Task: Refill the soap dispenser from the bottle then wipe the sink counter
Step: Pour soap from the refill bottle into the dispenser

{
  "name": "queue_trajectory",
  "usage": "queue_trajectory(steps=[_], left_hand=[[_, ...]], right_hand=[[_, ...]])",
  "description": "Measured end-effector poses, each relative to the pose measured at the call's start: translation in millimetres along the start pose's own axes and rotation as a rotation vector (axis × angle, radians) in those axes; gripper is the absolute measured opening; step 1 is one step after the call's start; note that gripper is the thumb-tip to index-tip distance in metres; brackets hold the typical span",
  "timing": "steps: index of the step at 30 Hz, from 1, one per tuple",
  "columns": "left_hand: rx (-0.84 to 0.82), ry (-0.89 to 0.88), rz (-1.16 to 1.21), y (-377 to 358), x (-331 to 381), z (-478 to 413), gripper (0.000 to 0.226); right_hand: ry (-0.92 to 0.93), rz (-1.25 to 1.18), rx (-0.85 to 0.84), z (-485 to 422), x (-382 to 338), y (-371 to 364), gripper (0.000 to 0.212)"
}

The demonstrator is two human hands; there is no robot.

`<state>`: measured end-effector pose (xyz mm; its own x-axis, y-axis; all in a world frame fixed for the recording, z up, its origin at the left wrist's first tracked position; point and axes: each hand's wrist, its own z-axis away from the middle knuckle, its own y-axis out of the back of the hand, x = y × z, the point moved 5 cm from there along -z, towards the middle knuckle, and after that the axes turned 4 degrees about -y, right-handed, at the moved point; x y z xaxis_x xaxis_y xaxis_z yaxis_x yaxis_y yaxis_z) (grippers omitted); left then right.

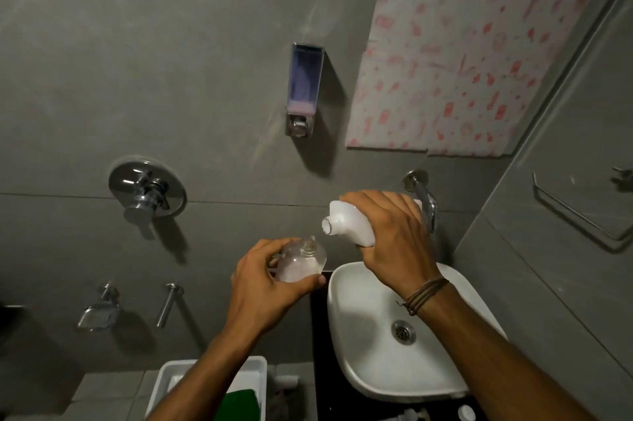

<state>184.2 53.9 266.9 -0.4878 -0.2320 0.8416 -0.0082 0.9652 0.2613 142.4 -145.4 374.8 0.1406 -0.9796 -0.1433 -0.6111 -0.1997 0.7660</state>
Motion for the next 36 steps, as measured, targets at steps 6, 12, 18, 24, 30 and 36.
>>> queue_trajectory(steps=[6, 12, 18, 24, 30, 36], left_hand=[[-0.009, 0.010, -0.012, 1, 4, -1, 0.063], [-0.026, 0.043, -0.006, -1, -1, 1, 0.073], [-0.021, 0.062, 0.000, 1, 0, 1, 0.068], [-0.025, 0.064, -0.011, 4, 0, 3, 0.067], [-0.019, 0.051, -0.027, 7, 2, 3, 0.061], [-0.018, 0.074, -0.054, 8, -3, 2, 0.070]], right_hand=[[0.009, 0.088, -0.042, -5, -8, 0, 0.071], [0.011, 0.117, -0.048, -8, -15, 0, 0.070], [0.035, 0.159, -0.016, -8, -19, 4, 0.074], [0.033, 0.152, -0.012, -8, -17, 2, 0.073], [0.033, 0.146, -0.015, -8, -16, 0, 0.071], [0.045, 0.152, 0.005, -9, -17, 2, 0.070]])
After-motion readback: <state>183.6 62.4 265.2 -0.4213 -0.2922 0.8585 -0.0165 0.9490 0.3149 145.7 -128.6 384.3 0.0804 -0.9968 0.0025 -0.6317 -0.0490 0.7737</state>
